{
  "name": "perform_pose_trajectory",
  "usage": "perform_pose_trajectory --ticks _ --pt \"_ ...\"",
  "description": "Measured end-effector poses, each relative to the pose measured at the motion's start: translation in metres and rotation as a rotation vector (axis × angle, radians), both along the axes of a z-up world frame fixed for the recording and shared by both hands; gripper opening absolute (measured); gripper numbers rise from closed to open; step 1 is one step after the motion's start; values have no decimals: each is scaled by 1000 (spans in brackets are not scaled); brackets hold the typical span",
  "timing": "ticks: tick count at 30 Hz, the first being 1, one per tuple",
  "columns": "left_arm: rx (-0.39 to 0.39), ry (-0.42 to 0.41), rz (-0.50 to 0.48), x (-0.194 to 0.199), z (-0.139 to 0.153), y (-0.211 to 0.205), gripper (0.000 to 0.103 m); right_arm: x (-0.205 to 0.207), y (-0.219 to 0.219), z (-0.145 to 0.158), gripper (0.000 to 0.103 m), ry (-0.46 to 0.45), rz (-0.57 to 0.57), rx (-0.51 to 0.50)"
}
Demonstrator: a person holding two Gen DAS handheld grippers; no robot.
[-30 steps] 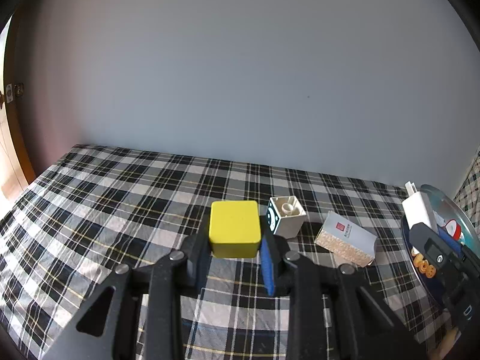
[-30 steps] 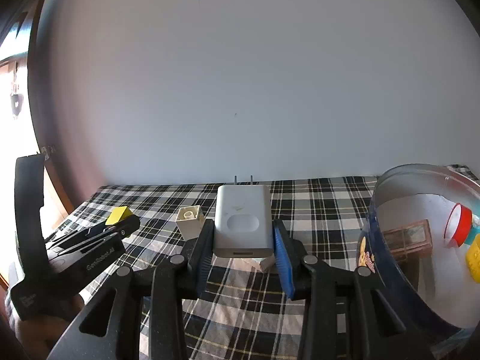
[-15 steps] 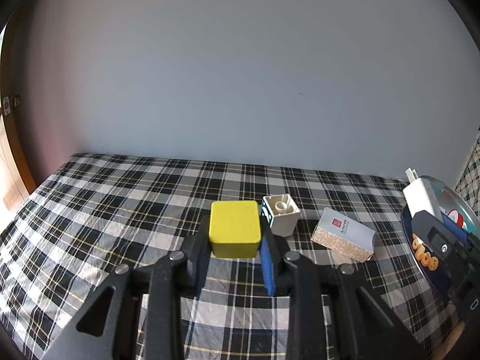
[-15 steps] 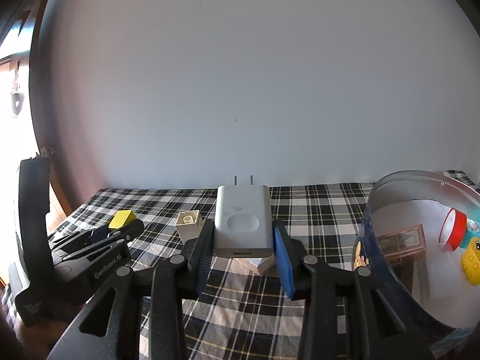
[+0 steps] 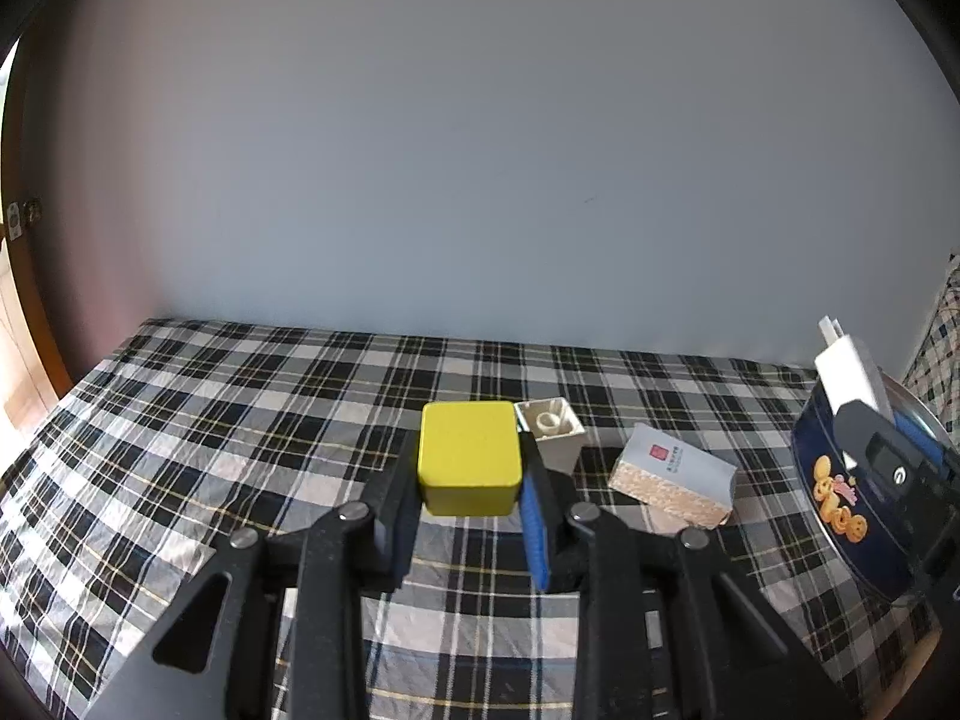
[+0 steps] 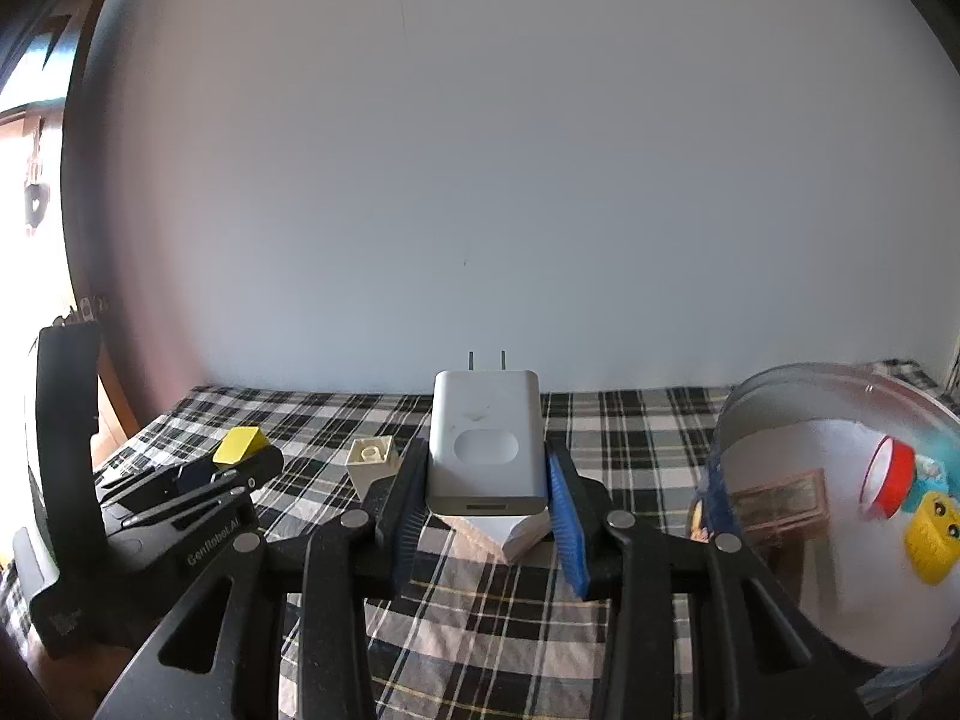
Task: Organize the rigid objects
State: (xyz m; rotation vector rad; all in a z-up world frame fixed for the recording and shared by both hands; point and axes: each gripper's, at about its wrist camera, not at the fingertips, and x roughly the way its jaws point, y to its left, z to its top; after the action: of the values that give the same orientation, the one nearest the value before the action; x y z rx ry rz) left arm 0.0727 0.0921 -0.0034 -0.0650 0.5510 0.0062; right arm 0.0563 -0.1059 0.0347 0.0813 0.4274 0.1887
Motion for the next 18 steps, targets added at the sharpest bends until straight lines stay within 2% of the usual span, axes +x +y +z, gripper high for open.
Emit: perform_pose_trajectory --ticks 12,18 --pt "20 -13 -45 -14 2 -43 27 -22 -19 7 41 -77 -33 -98" --pt "1 -13 -64 -17 3 -72 27 -25 -46 10 41 -82 -56 -65"
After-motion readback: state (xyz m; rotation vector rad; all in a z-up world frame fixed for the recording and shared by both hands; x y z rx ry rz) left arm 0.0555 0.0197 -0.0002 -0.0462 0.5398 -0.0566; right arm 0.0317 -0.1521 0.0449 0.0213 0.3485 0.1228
